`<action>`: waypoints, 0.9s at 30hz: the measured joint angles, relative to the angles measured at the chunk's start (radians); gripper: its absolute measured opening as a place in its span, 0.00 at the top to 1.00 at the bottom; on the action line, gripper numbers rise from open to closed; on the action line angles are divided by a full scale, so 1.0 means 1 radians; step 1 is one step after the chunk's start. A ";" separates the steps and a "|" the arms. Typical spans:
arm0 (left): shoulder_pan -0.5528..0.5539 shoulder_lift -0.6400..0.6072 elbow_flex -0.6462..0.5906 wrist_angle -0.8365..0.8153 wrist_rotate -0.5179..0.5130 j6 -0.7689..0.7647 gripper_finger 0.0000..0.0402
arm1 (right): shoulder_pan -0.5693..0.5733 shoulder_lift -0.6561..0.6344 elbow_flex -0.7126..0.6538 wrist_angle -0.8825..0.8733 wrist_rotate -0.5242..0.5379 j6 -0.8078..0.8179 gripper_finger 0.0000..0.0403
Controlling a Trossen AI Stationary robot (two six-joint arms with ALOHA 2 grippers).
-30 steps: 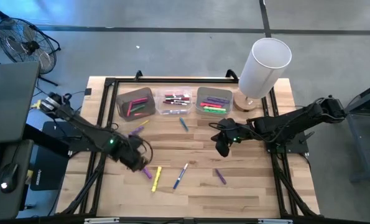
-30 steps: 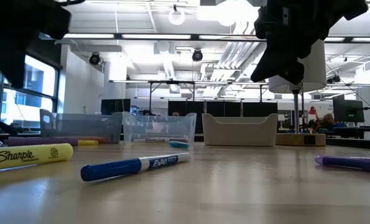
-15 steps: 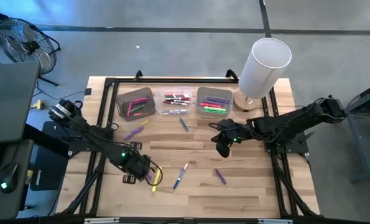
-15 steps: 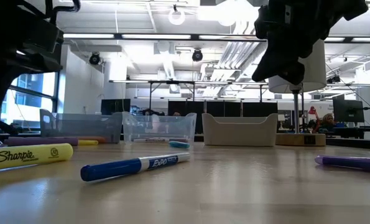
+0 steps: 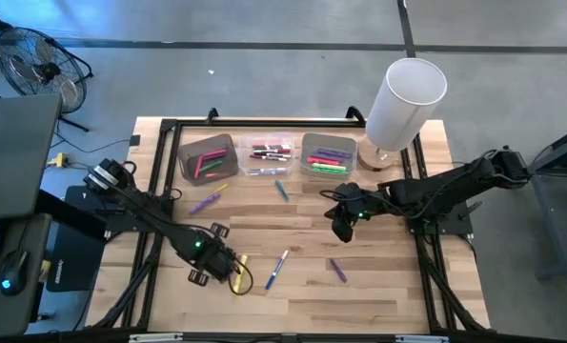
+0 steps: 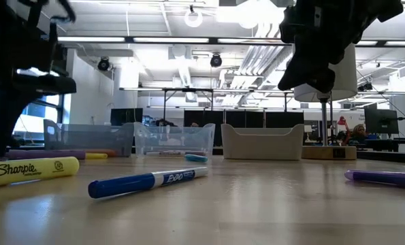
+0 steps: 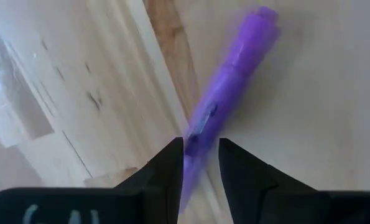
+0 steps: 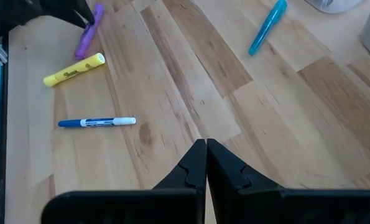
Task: Pick & Place Markers
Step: Put the violet highlighter pen into the gray bin
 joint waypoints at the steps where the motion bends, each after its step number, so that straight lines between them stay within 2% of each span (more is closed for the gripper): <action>1: 0.000 0.014 0.000 0.000 -0.001 0.013 0.76 | 0.000 0.000 0.000 0.000 0.000 -0.003 1.00; 9: 0.000 0.114 0.005 0.046 0.013 0.015 0.78 | 0.000 0.000 0.000 -0.011 0.000 -0.021 1.00; 13: 0.003 0.123 0.026 0.027 0.002 -0.070 0.86 | 0.001 0.000 0.000 -0.019 -0.011 -0.022 1.00; 16: 0.025 0.124 0.059 -0.031 0.019 -0.134 0.86 | 0.001 0.000 0.000 -0.023 -0.029 -0.023 1.00; 19: 0.030 0.090 0.075 -0.098 0.004 -0.190 0.86 | 0.002 0.000 0.000 -0.023 -0.051 -0.023 1.00; 22: 0.053 0.042 0.104 -0.087 -0.014 -0.215 0.86 | 0.017 0.000 0.000 -0.025 -0.052 -0.023 1.00; 27: 0.110 -0.047 0.179 -0.085 -0.109 -0.248 0.86 | 0.078 0.000 0.000 -0.066 -0.032 -0.023 1.00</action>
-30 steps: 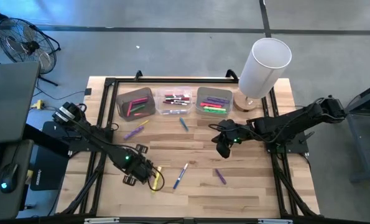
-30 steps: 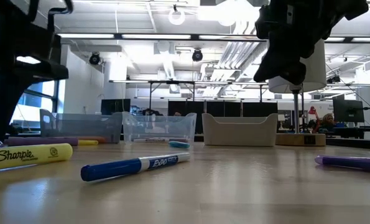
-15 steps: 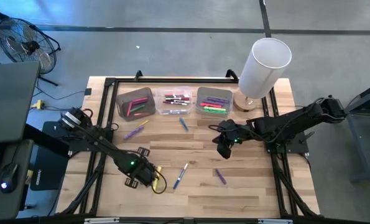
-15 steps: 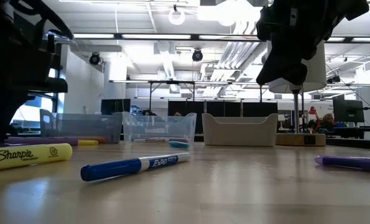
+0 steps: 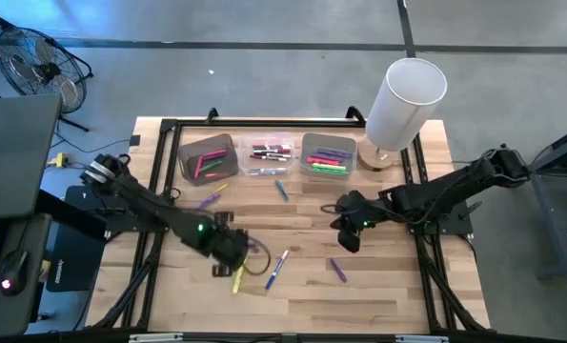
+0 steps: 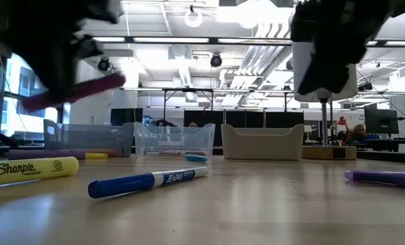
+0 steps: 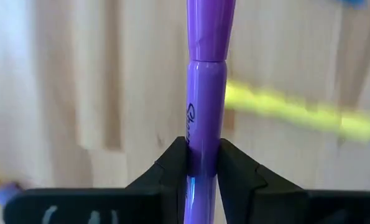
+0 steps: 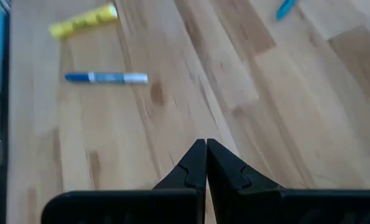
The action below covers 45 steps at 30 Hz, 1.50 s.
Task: Pick & Place Markers
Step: Put the violet highlighter pen into the gray bin
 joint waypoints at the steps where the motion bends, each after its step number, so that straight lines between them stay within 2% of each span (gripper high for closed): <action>1: 0.019 -0.012 0.017 -0.009 -0.017 0.001 0.86 | 0.015 0.000 0.000 -0.018 0.011 0.004 1.00; 5: 0.121 -0.029 0.110 -0.013 -0.055 0.075 0.86 | 0.067 0.000 -0.005 -0.106 -0.014 0.007 1.00; 8: 0.210 -0.029 0.175 -0.026 -0.055 0.206 0.86 | 0.093 -0.011 -0.053 -0.067 -0.008 0.031 1.00; 12: 0.346 -0.013 0.255 0.023 -0.044 0.382 0.86 | 0.100 -0.042 -0.175 0.097 0.031 0.104 1.00; 17: 0.526 0.037 0.341 0.129 0.024 0.636 0.86 | 0.100 -0.120 -0.300 0.304 0.119 0.114 1.00; 23: 0.708 0.197 0.474 0.198 0.152 0.883 0.86 | 0.074 -0.223 -0.332 0.312 0.248 0.114 1.00; 26: 0.771 0.304 0.593 0.232 0.198 0.982 0.86 | 0.048 -0.257 -0.332 0.304 0.283 0.114 1.00; 32: 0.832 0.522 0.832 0.218 0.219 1.103 0.86 | 0.004 -0.274 -0.331 0.290 0.310 0.167 1.00; 36: 0.840 0.629 0.943 0.214 0.221 1.147 0.84 | -0.002 -0.274 -0.332 0.278 0.311 0.220 1.00; 41: 0.837 0.696 0.982 0.243 0.181 1.162 0.74 | -0.001 -0.274 -0.332 0.271 0.321 0.268 1.00; 45: 0.833 0.708 0.979 0.236 0.166 1.162 0.70 | -0.001 -0.274 -0.332 0.270 0.321 0.270 1.00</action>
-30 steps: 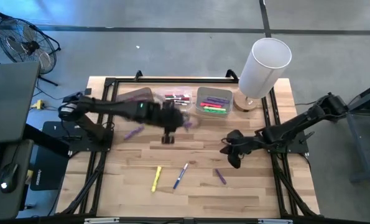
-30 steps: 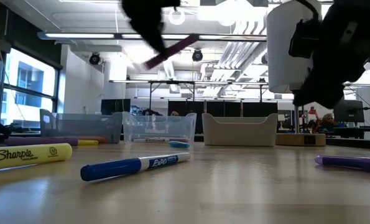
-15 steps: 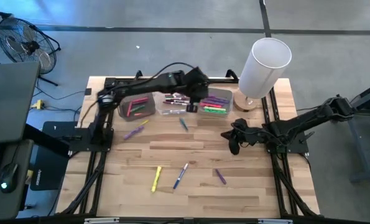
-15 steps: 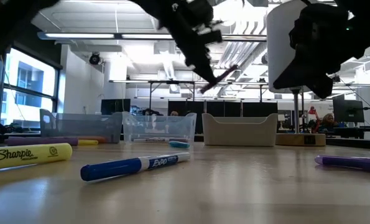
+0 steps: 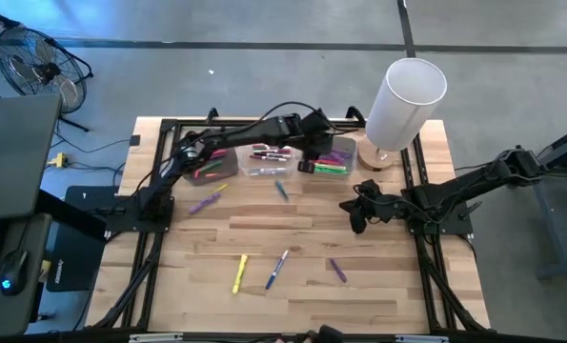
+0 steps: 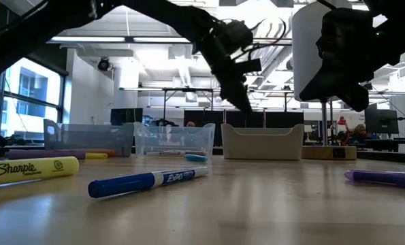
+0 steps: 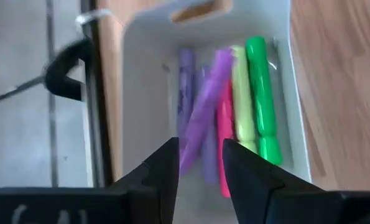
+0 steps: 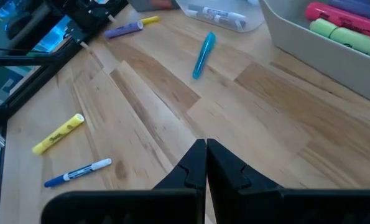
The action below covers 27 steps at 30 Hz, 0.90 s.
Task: Pick & Place Markers
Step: Put the violet highlighter pen into the gray bin, then put the violet pen into the black bin
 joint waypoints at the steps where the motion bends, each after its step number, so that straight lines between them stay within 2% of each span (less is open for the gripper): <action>1: -0.001 -0.002 0.001 0.007 -0.001 0.000 0.70 | 0.000 0.000 0.000 -0.001 0.000 0.000 1.00; 4: -0.008 -0.005 0.002 0.006 -0.022 -0.002 0.70 | 0.000 0.000 0.000 0.000 0.000 0.000 1.00; 10: -0.043 -0.076 0.003 -0.078 -0.162 -0.124 0.73 | 0.000 0.000 0.000 -0.001 -0.040 -0.005 1.00; 14: -0.088 -0.117 0.002 -0.202 -0.131 -0.286 0.86 | 0.000 0.000 0.000 -0.001 -0.102 -0.006 1.00; 17: -0.132 -0.125 0.002 -0.255 -0.061 -0.439 0.97 | 0.001 0.000 0.000 0.000 -0.153 -0.005 1.00; 20: -0.179 -0.127 0.001 -0.312 0.012 -0.540 0.97 | 0.016 0.000 0.000 0.013 -0.181 -0.037 1.00; 23: -0.240 -0.128 -0.049 -0.349 -0.021 -0.613 0.99 | 0.050 0.000 0.001 0.027 -0.180 -0.072 1.00; 27: -0.341 -0.162 -0.212 -0.324 -0.049 -0.734 0.99 | 0.102 0.000 0.001 0.029 -0.168 -0.087 1.00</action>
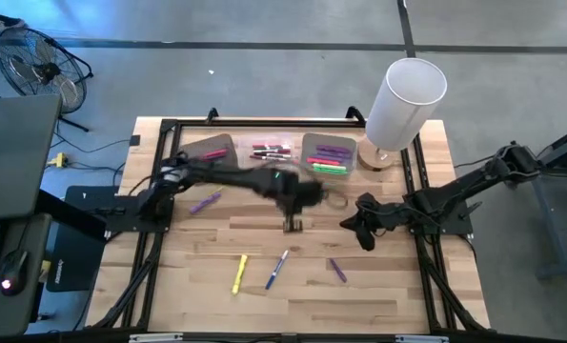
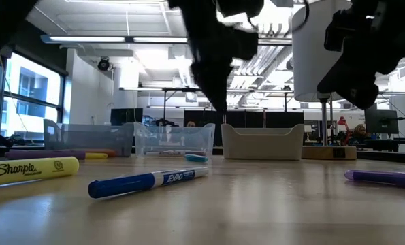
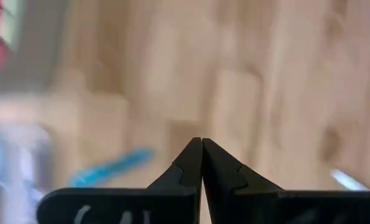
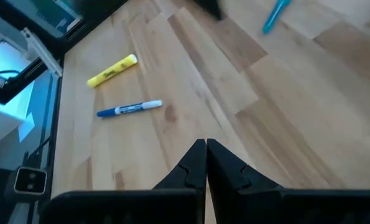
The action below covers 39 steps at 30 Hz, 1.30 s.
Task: Pick & Place Markers
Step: Put the violet pen into the black bin
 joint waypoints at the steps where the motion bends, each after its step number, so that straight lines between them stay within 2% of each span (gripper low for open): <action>1: -0.027 -0.020 -0.048 0.033 -0.006 -0.033 1.00 | 0.012 0.000 0.000 0.000 0.009 0.000 1.00; 5: -0.131 -0.137 -0.290 0.158 -0.008 -0.206 1.00 | 0.043 0.000 0.000 0.006 0.016 0.006 1.00; 7: -0.180 -0.177 -0.396 0.272 -0.020 -0.307 1.00 | 0.055 0.000 0.000 0.012 0.016 0.008 1.00; 10: -0.260 -0.285 -0.552 0.304 -0.069 -0.444 1.00 | 0.079 0.000 0.009 0.029 0.027 0.005 1.00; 12: -0.316 -0.351 -0.635 0.358 -0.111 -0.534 1.00 | 0.103 0.003 0.037 0.027 0.069 -0.010 1.00; 14: -0.370 -0.407 -0.713 0.338 -0.151 -0.622 1.00 | 0.124 0.009 0.083 0.017 0.119 -0.037 1.00; 19: -0.480 -0.566 -0.882 0.372 -0.200 -0.800 1.00 | 0.153 0.066 0.281 -0.212 0.213 -0.046 1.00; 23: -0.556 -0.680 -1.004 0.431 -0.222 -0.877 1.00 | 0.153 0.212 0.496 -0.452 0.230 0.025 1.00; 26: -0.618 -0.748 -1.072 0.456 -0.266 -0.911 1.00 | 0.149 0.356 0.660 -0.612 0.208 0.116 1.00; 30: -0.676 -0.789 -1.111 0.459 -0.312 -0.928 1.00 | 0.149 0.573 0.862 -0.827 0.104 0.263 1.00; 35: -0.696 -0.796 -1.121 0.421 -0.304 -0.916 1.00 | 0.167 0.819 1.062 -1.086 -0.046 0.456 1.00; 39: -0.695 -0.795 -1.121 0.412 -0.266 -0.917 1.00 | 0.189 0.946 1.149 -1.190 -0.177 0.567 1.00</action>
